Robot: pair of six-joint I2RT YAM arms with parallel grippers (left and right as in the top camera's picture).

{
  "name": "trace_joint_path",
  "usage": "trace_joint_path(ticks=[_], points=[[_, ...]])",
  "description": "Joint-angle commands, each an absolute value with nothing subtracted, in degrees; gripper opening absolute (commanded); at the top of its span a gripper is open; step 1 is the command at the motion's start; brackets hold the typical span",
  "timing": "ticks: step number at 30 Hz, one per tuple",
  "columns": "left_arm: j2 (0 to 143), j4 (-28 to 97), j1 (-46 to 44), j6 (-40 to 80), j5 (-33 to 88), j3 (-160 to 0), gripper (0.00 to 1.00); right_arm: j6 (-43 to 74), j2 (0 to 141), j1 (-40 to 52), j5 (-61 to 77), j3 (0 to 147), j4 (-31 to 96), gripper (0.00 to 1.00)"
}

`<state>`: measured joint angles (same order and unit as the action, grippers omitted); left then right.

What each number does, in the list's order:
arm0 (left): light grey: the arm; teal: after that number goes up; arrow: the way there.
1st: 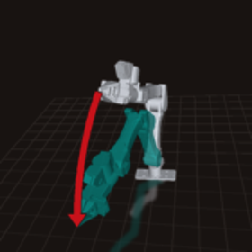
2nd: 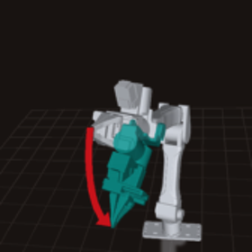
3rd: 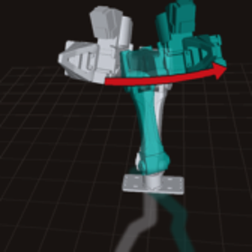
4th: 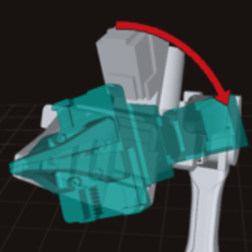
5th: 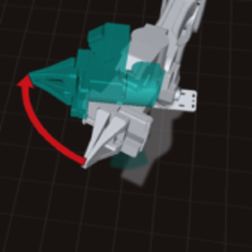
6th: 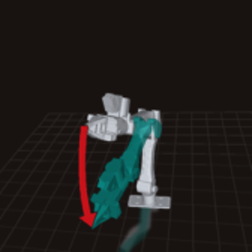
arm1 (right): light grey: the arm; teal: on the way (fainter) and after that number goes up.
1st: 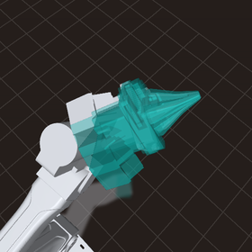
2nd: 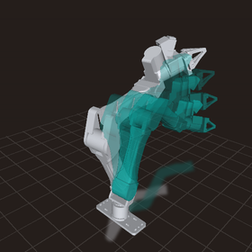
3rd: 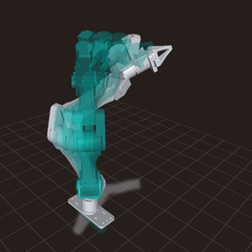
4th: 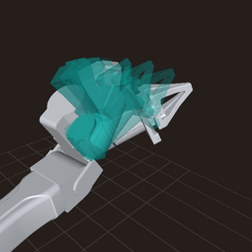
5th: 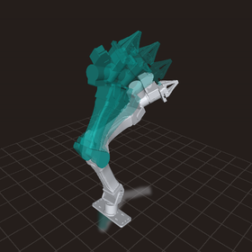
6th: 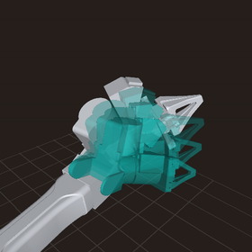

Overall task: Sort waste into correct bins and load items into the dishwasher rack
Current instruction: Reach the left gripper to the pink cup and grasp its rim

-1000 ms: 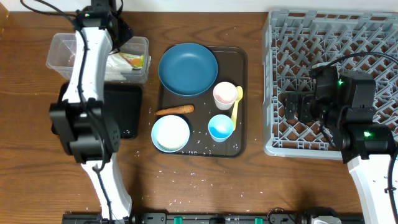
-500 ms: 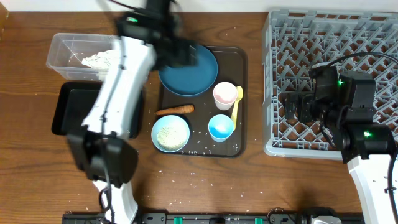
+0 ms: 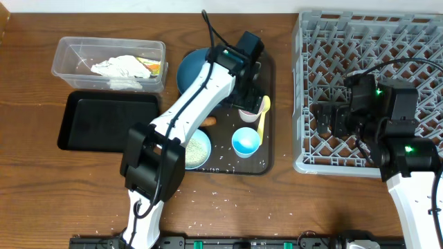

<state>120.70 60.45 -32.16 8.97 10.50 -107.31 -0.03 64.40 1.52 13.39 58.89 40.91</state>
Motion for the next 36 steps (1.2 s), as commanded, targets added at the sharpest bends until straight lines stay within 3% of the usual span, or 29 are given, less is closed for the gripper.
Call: trace_joint_path(ticks=[1,9,20,22,30,36], points=[[122.1,59.2,-32.1,9.2,8.7,-105.7,0.73,0.8,64.5,1.5,14.0,59.8,41.6,0.99],[122.6,57.1,-32.1,16.7,1.7,-105.1,0.57,0.8,64.5,1.5,14.0,59.8,42.0,0.99],[124.7,56.2,-32.1,24.6,1.9,-104.4,0.19,0.8,64.5,1.5,14.0,59.8,42.0,0.99],[124.7,55.9,-32.1,25.4,2.0,-104.4,0.07,0.8,64.5,1.5,14.0,59.8,42.0,0.99],[123.3,56.1,-29.0,25.5,13.8,-106.5,0.06,7.2,64.5,1.5,14.0,59.8,39.3,0.99],[117.1,56.4,-19.3,21.6,34.8,-106.5,0.06,9.4,64.6,1.5,25.3,59.8,30.7,0.99]])
